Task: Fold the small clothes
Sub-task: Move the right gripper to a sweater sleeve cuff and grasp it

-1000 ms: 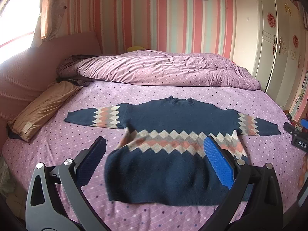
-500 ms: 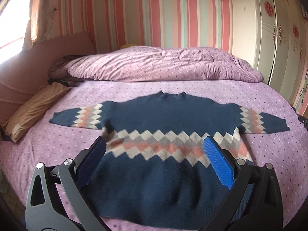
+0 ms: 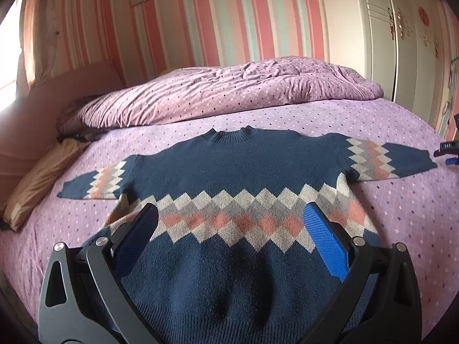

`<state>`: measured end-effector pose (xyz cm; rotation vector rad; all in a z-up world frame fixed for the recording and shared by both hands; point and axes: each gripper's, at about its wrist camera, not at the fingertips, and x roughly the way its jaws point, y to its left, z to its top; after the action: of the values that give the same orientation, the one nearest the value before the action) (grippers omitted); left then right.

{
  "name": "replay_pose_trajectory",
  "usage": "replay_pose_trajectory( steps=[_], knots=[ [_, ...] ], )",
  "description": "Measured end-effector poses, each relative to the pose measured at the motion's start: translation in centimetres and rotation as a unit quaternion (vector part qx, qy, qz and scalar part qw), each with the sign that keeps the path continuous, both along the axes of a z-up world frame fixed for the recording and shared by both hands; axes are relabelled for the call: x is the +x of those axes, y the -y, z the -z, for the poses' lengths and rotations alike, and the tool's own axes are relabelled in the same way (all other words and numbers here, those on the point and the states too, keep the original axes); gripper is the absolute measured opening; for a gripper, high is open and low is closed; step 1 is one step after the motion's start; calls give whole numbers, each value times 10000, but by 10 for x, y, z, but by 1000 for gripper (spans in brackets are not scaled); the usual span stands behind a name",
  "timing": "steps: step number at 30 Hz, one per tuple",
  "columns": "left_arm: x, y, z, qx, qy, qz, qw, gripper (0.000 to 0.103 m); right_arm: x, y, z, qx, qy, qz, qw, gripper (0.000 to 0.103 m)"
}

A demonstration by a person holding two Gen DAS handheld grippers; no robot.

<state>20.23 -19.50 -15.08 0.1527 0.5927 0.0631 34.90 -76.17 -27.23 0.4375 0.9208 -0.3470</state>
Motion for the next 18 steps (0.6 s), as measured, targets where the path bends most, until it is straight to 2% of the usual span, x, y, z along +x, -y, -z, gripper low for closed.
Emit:
replay_pose_trajectory(
  steps=[3, 11, 14, 15, 18],
  knots=[
    [1, 2, 4, 91, -16, -6, 10000, 100, 4, 9, 15, 221, -116, 145, 9996, 58],
    [2, 3, 13, 181, -86, -21, 9998, 100, 16, 24, 45, 772, -173, 374, 9962, 56],
    [0, 1, 14, 213, -99, -15, 9997, 100, 19, 29, 52, 935, -66, 582, 9939, 52],
    [0, 0, 15, 234, -107, -13, 9997, 100, 20, 30, 53, 962, -21, 631, 9934, 49],
    [0, -2, 17, 252, -130, -35, 9996, 100, 23, 31, 54, 979, 8, 762, 9923, 31]
  ],
)
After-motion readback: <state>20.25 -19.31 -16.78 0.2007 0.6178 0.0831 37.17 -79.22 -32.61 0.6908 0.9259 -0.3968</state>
